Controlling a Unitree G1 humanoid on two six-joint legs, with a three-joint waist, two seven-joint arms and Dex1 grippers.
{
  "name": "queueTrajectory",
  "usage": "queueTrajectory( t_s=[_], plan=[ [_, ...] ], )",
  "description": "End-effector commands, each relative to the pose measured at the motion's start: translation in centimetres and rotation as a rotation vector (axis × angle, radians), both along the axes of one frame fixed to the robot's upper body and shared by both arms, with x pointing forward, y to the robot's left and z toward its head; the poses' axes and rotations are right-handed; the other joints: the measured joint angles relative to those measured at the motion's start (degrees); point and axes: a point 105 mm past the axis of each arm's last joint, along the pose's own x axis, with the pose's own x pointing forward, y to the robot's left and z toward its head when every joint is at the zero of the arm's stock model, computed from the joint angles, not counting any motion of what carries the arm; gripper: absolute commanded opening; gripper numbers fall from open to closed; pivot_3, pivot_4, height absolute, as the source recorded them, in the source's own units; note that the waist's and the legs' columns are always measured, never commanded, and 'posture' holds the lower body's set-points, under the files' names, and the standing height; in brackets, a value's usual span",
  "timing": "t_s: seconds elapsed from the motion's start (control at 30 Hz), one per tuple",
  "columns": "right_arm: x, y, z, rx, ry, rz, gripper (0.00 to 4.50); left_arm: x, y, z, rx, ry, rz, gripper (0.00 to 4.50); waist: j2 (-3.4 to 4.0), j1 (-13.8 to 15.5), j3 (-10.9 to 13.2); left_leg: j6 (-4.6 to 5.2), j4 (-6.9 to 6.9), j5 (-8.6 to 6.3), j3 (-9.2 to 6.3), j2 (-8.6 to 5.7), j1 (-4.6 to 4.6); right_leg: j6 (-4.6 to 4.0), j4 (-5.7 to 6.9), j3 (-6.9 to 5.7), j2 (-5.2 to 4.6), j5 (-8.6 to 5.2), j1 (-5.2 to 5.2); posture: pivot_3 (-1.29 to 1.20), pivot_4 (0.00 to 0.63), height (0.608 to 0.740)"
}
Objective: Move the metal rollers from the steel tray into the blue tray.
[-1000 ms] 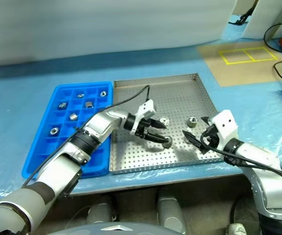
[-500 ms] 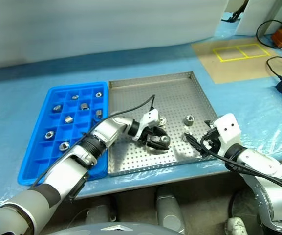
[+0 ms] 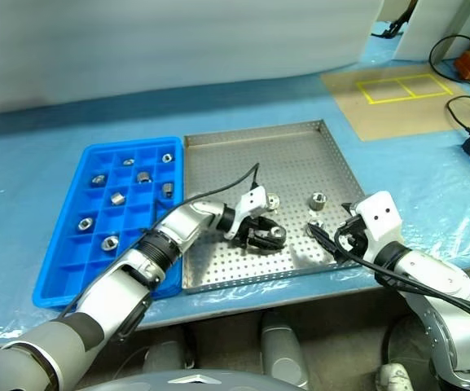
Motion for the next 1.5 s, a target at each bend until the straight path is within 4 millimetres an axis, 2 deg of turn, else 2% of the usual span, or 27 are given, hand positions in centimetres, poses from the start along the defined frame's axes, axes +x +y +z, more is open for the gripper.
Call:
queueTrajectory(
  t_s=[0.03,0.17,0.27,0.43,0.6,0.73,0.83,0.93,1.1,1.23,1.37,1.5],
  plan=[
    [0.1,0.7,0.9,-0.01,-0.038,0.028,4.5,0.5,0.3,-0.3,-0.008,0.016,0.061,2.74,0.0,-0.4,0.0,0.02,0.0,-0.01,0.0,-0.07,-0.01,0.01,0.0,-0.02,-0.07,0.0,0.0,-0.58,0.15,0.74],
    [0.3,0.7,1.0,-0.013,-0.038,0.029,4.5,0.4,0.5,0.2,-0.048,0.016,0.051,2.74,0.0,-0.9,0.0,0.2,0.0,-0.11,0.0,-0.37,-0.05,0.09,-0.01,-0.03,-0.39,-0.05,0.0,-0.57,0.15,0.74],
    [0.4,0.6,0.9,-0.016,-0.035,0.035,4.5,0.8,1.0,1.1,-0.091,0.042,0.077,2.16,0.0,-1.0,0.0,0.3,0.01,-0.17,0.02,-0.38,-0.13,0.09,-0.15,-0.04,-0.42,-0.05,0.0,-0.56,0.15,0.74],
    [0.7,0.5,0.7,-0.018,-0.034,0.046,4.5,0.9,2.0,0.7,-0.087,0.03,0.097,2.16,0.01,-1.0,0.0,0.35,-0.1,-0.2,0.03,-0.34,-0.11,0.09,-0.15,-0.08,-0.41,-0.04,-0.04,-0.54,0.15,0.74],
    [0.6,0.5,0.4,-0.018,-0.026,0.062,4.5,1.2,1.9,0.5,-0.08,0.045,0.138,2.16,0.01,-0.8,0.0,0.37,-0.14,-0.21,0.05,-0.37,-0.15,0.06,-0.19,-0.12,-0.47,-0.03,-0.03,-0.53,0.15,0.74],
    [0.5,0.4,0.2,-0.015,-0.019,0.068,4.5,1.8,2.8,3.6,-0.194,0.03,0.165,2.16,0.0,-0.9,0.0,0.39,-0.14,-0.23,0.09,-0.36,-0.15,-0.03,-0.21,-0.12,-0.49,0.02,-0.02,-0.52,0.15,0.74],
    [0.8,0.5,0.3,-0.012,-0.026,0.082,4.5,1.2,3.7,6.5,-0.29,0.019,0.122,2.16,0.0,-0.9,0.0,0.38,-0.18,-0.23,0.09,-0.34,-0.13,-0.04,-0.19,-0.13,-0.46,0.03,-0.06,-0.5,0.15,0.74],
    [1.3,1.0,0.8,0.001,-0.041,0.111,4.5,0.7,4.4,7.5,-0.293,-0.005,0.095,2.16,0.01,-0.8,0.0,0.38,-0.22,-0.23,0.1,-0.35,-0.13,-0.08,-0.2,-0.13,-0.48,0.05,-0.06,-0.48,0.15,0.74],
    [3.4,4.8,2.9,0.011,-0.102,0.306,4.5,0.0,7.8,8.9,-0.245,-0.045,0.106,2.16,0.0,-0.9,0.0,0.37,-0.24,-0.21,0.15,-0.32,-0.05,-0.19,-0.08,-0.11,-0.47,0.12,-0.09,-0.4,0.15,0.74],
    [5.3,7.9,3.9,0.015,-0.133,0.467,4.5,0.6,11.0,10.2,-0.234,-0.116,0.229,2.16,0.04,0.1,0.1,0.18,-0.3,-0.1,0.12,-0.24,-0.03,-0.2,0.17,-0.24,-0.45,0.12,-0.17,-0.28,0.15,0.74],
    [7.0,11.2,4.7,0.023,-0.156,0.636,4.5,0.6,14.8,11.6,-0.227,-0.189,0.402,2.16,0.03,2.0,0.1,0.09,-0.33,-0.04,0.1,-0.23,-0.02,-0.24,0.27,-0.27,-0.46,0.14,-0.21,-0.11,0.15,0.74],
    [7.7,14.0,4.5,0.029,-0.149,0.779,4.5,-1.0,18.0,11.8,-0.189,-0.227,0.534,2.16,0.02,5.0,0.1,-0.07,-0.62,0.08,0.09,-0.14,0.01,-0.39,0.3,-0.43,-0.44,0.06,-0.26,0.04,0.15,0.74]
  ],
)
